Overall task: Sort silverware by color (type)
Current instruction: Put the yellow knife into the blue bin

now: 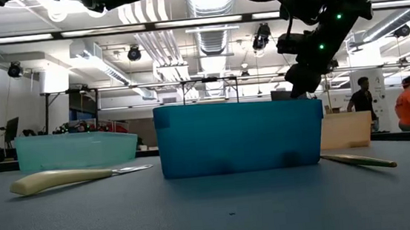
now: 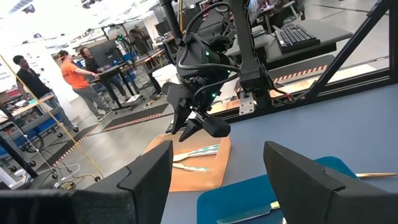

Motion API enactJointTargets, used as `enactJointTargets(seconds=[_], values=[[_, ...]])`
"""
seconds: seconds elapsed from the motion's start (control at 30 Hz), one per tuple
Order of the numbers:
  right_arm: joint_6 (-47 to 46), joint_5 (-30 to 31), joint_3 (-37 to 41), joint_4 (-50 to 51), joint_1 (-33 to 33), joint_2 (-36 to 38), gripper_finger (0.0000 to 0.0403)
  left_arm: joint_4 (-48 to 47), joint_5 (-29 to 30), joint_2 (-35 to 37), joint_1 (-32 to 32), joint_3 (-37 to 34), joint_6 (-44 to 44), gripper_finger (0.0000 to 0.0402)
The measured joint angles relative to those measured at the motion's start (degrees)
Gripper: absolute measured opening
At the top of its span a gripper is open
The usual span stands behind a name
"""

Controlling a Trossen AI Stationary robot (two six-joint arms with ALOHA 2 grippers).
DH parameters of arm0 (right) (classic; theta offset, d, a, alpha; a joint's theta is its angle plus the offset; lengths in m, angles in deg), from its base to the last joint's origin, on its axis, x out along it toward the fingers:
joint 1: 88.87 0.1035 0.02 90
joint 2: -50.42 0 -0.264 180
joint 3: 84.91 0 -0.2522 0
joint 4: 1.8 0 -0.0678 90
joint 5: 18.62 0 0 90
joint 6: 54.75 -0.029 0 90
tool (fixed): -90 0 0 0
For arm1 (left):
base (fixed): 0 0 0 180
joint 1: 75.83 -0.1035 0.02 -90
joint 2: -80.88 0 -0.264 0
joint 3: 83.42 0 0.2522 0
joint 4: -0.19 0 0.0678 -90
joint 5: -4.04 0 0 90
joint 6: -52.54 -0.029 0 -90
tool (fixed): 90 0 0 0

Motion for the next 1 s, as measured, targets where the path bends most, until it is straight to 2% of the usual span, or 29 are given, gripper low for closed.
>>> enactJointTargets(seconds=[0.3, 0.5, 0.8, 1.0], values=[[-6.5, 0.0, -3.8, 0.0, 1.9, 0.5, 0.0121, -0.2, 0.1, 0.0, 0.0, 0.0, 0.4, 0.0233], [-8.0, 0.0, -8.1, -0.1, 7.0, 0.5, 0.0121, -0.4, 0.2, 0.0, 0.0, 0.0, 3.7, 0.0233], [-6.5, 0.4, -10.7, -0.7, 17.0, 0.5, 0.0121, -8.0, 0.2, 0.0, 0.7, 0.0, 25.9, 0.0233], [-6.4, 7.6, -10.7, -1.1, 24.2, 0.5, 0.0121, -12.4, 0.1, 0.0, 3.2, 0.0, 41.7, 0.0223]])
